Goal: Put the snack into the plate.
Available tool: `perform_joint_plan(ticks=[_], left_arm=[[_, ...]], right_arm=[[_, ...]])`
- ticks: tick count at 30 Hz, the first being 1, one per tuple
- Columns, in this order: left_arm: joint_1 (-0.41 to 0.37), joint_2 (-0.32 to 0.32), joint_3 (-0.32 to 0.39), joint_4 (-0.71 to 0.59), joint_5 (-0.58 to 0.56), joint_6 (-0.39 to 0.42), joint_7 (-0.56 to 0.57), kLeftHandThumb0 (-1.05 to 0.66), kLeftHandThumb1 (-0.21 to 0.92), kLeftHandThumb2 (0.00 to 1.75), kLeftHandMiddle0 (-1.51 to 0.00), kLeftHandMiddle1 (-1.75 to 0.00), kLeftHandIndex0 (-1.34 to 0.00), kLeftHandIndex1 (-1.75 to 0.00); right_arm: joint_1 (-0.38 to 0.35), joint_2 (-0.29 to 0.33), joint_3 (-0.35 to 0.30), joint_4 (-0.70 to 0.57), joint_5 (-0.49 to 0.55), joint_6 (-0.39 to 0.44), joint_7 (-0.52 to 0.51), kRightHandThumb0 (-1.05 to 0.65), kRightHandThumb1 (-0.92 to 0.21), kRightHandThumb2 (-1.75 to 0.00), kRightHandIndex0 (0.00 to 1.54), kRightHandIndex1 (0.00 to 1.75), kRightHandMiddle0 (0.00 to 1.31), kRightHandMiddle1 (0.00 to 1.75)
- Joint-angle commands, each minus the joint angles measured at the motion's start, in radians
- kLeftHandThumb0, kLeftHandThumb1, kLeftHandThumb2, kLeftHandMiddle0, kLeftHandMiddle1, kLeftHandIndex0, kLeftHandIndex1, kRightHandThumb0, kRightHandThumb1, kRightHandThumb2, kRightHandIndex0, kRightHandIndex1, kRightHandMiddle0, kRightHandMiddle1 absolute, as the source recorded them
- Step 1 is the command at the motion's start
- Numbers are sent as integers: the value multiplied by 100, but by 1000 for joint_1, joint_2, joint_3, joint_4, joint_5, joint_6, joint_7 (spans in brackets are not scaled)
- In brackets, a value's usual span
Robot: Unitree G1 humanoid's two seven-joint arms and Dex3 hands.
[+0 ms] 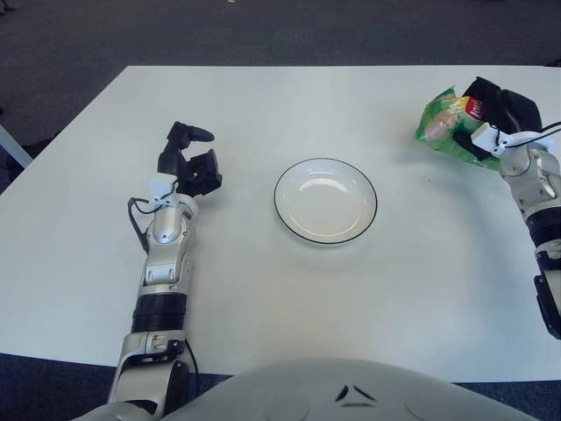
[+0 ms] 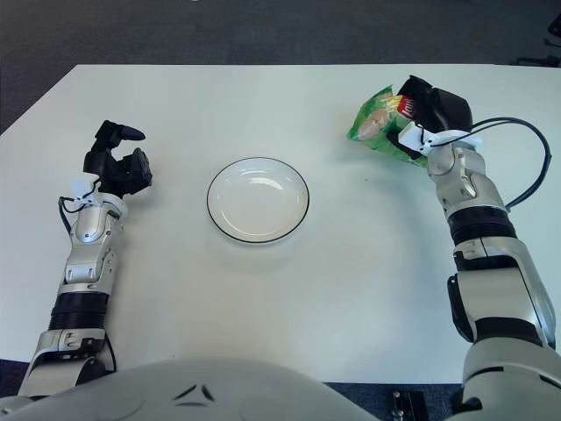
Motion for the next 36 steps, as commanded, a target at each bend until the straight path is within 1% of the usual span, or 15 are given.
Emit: perform_joint_plan(ticks=[1, 5, 7, 10, 13, 15, 19, 23, 27, 33, 35, 36], left_arm=[[151, -67, -23, 102, 9, 1, 4, -41, 56, 101, -129, -175, -42, -175], [150, -64, -25, 104, 15, 2, 6, -41, 56, 101, -129, -175, -42, -175], [150, -62, -26, 104, 15, 2, 3, -40, 56, 101, -129, -175, -42, -175], [150, -60, -26, 106, 11, -1, -3, -40, 56, 101, -130, -175, -42, -175], [149, -59, -26, 109, 9, -4, -6, -40, 56, 101, -130, -175, -42, -175], [148, -59, -26, 112, 7, -7, -7, -40, 56, 101, -130, -175, -42, -175], [146, -62, -22, 118, 3, -14, -5, -40, 56, 101, -130, -175, -42, -175], [149, -64, -23, 112, 5, -14, 0, -41, 56, 101, -130, -175, -42, -175], [149, -62, -26, 111, 11, -7, 3, -41, 56, 101, -130, -175, -42, -175], [151, -62, -27, 110, 11, -5, 3, -41, 55, 102, -130, -175, -42, -175], [152, -63, -28, 108, 10, -4, 1, -41, 55, 102, -130, -175, -42, -175], [152, -63, -28, 109, 9, -4, 0, -41, 55, 102, -130, -175, -42, -175]], right_arm=[[-44, 22, -39, -43, 38, -19, 31, 0, 7, -175, 87, 175, 70, 173], [-60, 38, -55, -110, 51, -25, 60, 0, 7, -175, 87, 175, 72, 171], [-59, 44, -63, -144, 57, -41, 69, 0, 7, -175, 87, 175, 72, 171], [-36, 49, -79, -235, 77, -40, 108, 0, 7, -175, 88, 175, 71, 171], [-27, 60, -90, -274, 85, -42, 125, 0, 7, -175, 87, 175, 71, 172], [-16, 71, -99, -330, 95, -35, 143, 0, 7, -175, 88, 175, 71, 172], [-35, 110, -104, -373, 123, -70, 165, 0, 7, -175, 88, 175, 71, 171], [-55, 132, -94, -391, 112, -100, 175, 0, 7, -175, 88, 175, 71, 171], [-83, 165, -63, -398, 77, -145, 175, 0, 7, -175, 88, 174, 69, 174], [-109, 192, -36, -366, 45, -216, 174, 0, 7, -175, 89, 173, 68, 175], [-103, 205, -24, -385, 42, -217, 191, 0, 7, -175, 89, 173, 68, 175], [-97, 215, -15, -407, 52, -205, 218, 0, 7, -175, 89, 173, 68, 175]])
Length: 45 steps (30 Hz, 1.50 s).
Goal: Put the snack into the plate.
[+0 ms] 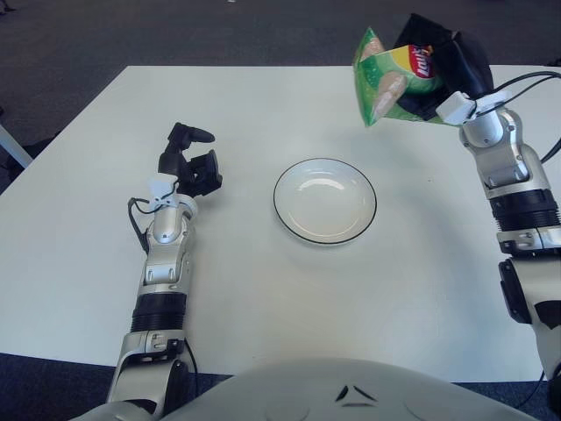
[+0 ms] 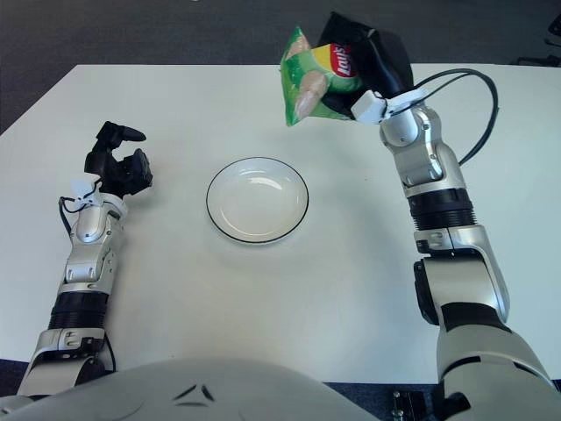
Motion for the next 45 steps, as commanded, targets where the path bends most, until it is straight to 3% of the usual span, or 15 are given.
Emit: perform_joint_plan(ticks=[1, 9, 16, 20, 22, 24, 28, 34, 38, 45], left_arm=[[154, -70, -26, 94, 10, -2, 4, -41, 55, 102, -130, -175, -42, -175], [158, -75, -31, 85, 16, 7, 14, -41, 55, 102, -131, -175, -42, -175], [166, -78, -35, 71, 12, 17, 15, -41, 55, 103, -133, -175, -43, -175], [165, -79, -33, 74, 10, 10, 17, -41, 55, 103, -134, -175, -43, -175], [163, -82, -33, 77, 12, 6, 22, -41, 54, 103, -134, -175, -43, -175], [162, -82, -34, 79, 14, 3, 24, -41, 54, 103, -134, -175, -43, -175], [160, -79, -35, 82, 12, 0, 19, -41, 54, 103, -134, -175, -43, -175], [158, -78, -36, 85, 6, 4, 12, -41, 54, 103, -134, -175, -43, -175], [157, -80, -36, 87, 9, 1, 19, -41, 55, 103, -134, -175, -43, -175], [158, -86, -36, 82, 11, 5, 30, -41, 55, 103, -135, -175, -43, -175]], right_arm=[[-18, 35, 31, -63, 7, 5, 75, 0, 7, -175, 89, 173, 68, 175], [-28, 82, 49, -107, 42, 44, 193, 0, 8, -175, 92, 169, 69, 175], [-51, 79, 72, -77, 15, -24, 244, 0, 8, -175, 91, 169, 69, 175], [-74, 114, 115, -43, -54, -27, 224, 0, 7, -175, 91, 170, 68, 175], [68, 60, 63, -229, -4, -33, 258, 0, 7, -175, 91, 171, 68, 175], [136, 37, 41, -330, 50, -14, 310, 0, 7, -175, 91, 170, 68, 175], [100, 66, 71, -334, 80, 48, 390, 0, 8, -175, 93, 167, 69, 175], [65, 111, 88, -306, 81, 79, 424, 0, 9, -175, 95, 165, 69, 175], [70, 120, 85, -339, 171, 160, 525, 0, 9, -175, 94, 166, 69, 175], [77, 107, 93, -355, 213, 163, 619, 0, 9, -175, 95, 166, 68, 175]])
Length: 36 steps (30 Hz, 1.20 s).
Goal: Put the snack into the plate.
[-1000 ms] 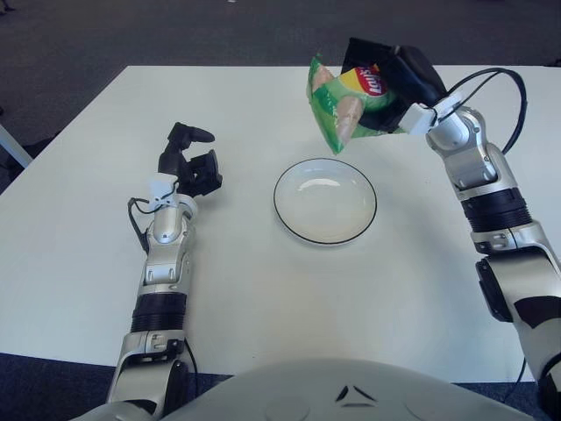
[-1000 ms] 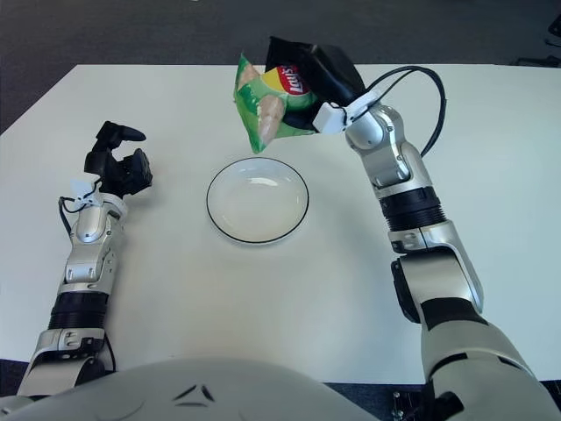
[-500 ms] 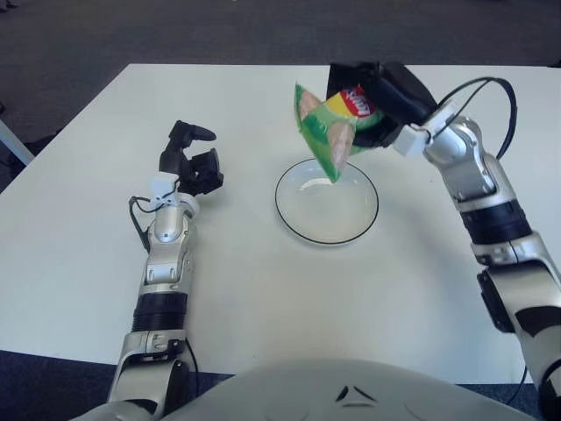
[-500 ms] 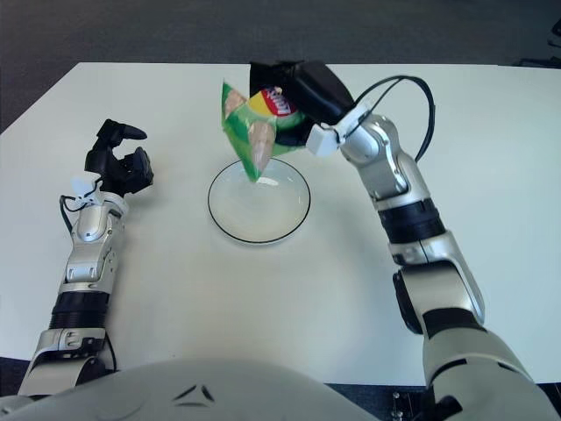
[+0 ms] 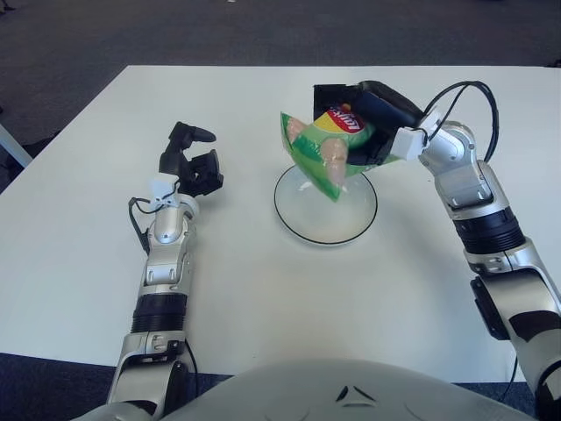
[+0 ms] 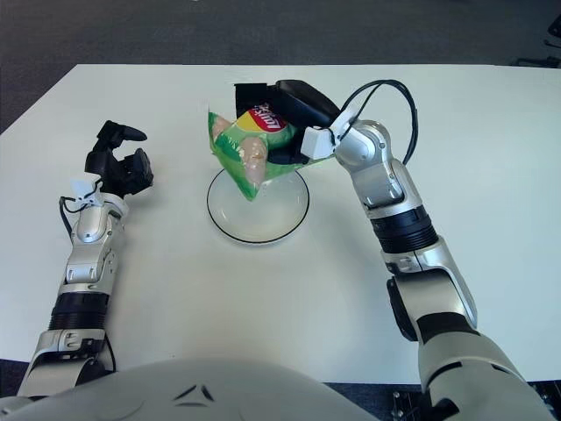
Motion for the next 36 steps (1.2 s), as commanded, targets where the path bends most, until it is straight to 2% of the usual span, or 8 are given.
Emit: perform_joint_plan(ticks=[1, 10, 21, 25, 27, 28, 30, 36], left_arm=[[155, -84, -26, 98, 9, 2, 16, -41, 55, 103, -135, -175, -43, -175], [153, -83, -25, 103, -1, -3, 8, -41, 54, 104, -135, -175, -43, -175], [150, -82, -23, 114, -12, -17, -6, -41, 53, 105, -135, -175, -44, -175], [151, -84, -24, 114, -11, -18, -2, -41, 53, 105, -135, -175, -44, -175], [151, -84, -24, 112, -11, -14, 0, -41, 53, 105, -135, -175, -44, -175], [151, -84, -23, 111, -11, -11, 1, -41, 53, 106, -135, -175, -44, -175], [151, -85, -22, 110, -12, -6, 3, -41, 53, 106, -135, -175, -44, -175], [150, -86, -23, 108, -9, -4, 9, -41, 52, 106, -134, -175, -44, -175]], right_arm=[[-16, -9, 4, -38, 47, 19, 63, 0, 9, -175, 95, 165, 68, 175], [5, -20, 12, -86, 115, 113, 194, 0, 9, -174, 95, 166, 68, 175], [15, -56, 58, -71, 119, 126, 322, 0, 4, -169, 89, 174, 68, 165], [5, -82, 72, -35, 144, 89, 403, -1, -17, -142, 72, 175, 60, 154], [-7, -93, 83, -21, 162, 61, 450, -1, -36, -119, 55, 175, 55, 150], [-11, -97, 86, -13, 169, 44, 469, -10, -36, -112, 41, 175, 44, 150], [-13, -105, 93, 9, 176, -5, 498, -34, -25, -114, 17, 165, 18, 151], [-26, -108, 103, 83, 188, -144, 545, -59, -28, -105, 2, 111, 2, 129]])
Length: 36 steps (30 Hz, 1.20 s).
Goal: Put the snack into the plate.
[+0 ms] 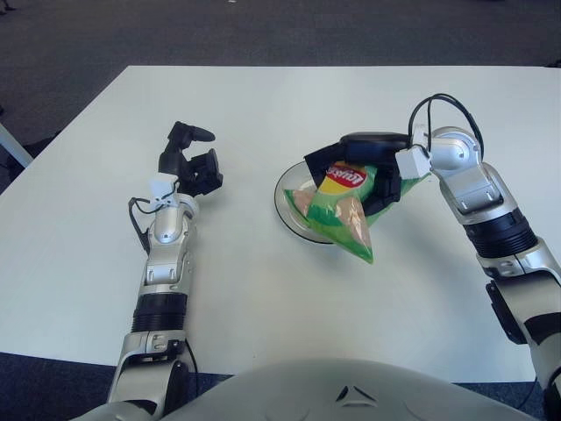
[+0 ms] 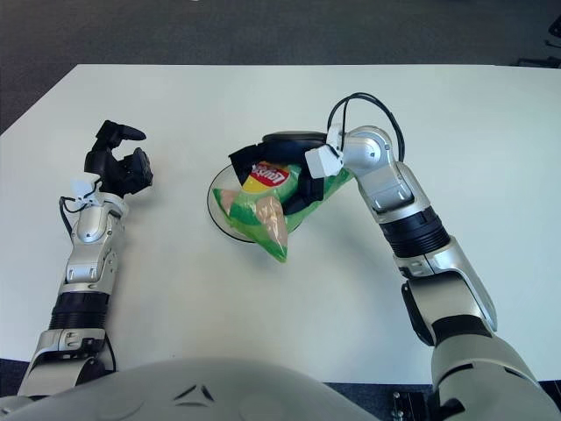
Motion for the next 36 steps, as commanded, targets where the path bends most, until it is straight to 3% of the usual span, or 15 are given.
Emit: perform_joint_plan(ticks=[1, 4, 6, 16, 21, 25, 36], left_arm=[[151, -86, -24, 102, 0, 3, 8, -41, 52, 106, -134, -175, -44, -175], [151, -85, -24, 105, 3, -4, 8, -41, 53, 106, -134, -175, -44, -175], [151, -84, -25, 108, 5, -11, 8, -41, 52, 106, -134, -175, -44, -175], [150, -83, -26, 114, 3, -19, 0, -41, 52, 106, -134, -175, -45, -175], [149, -83, -25, 115, -2, -18, -4, -41, 52, 106, -134, -175, -45, -175], [148, -84, -24, 117, -4, -17, -3, -41, 52, 106, -134, -175, -45, -175], [147, -88, -24, 119, -3, -15, 2, -42, 52, 107, -134, -175, -45, -175]], right_arm=[[-32, -10, 16, 63, 23, -102, 42, -60, -29, -104, 1, 108, 1, 128], [-44, -8, 21, 96, 28, -146, 60, -64, -33, -99, 0, 91, 0, 120], [-56, -6, 27, 126, 30, -178, 73, -71, -39, -93, 0, 70, 0, 109], [-68, 3, 25, 188, 43, -237, 91, -78, -49, -81, 0, 43, 0, 88], [-70, 0, 26, 207, 34, -267, 88, -81, -51, -78, 0, 25, 0, 76], [-70, 3, 23, 238, 36, -318, 78, -89, -59, -70, 0, 5, 0, 61], [-87, 37, 2, 357, 15, -504, -18, -104, -80, -43, 0, 0, 0, 39]])
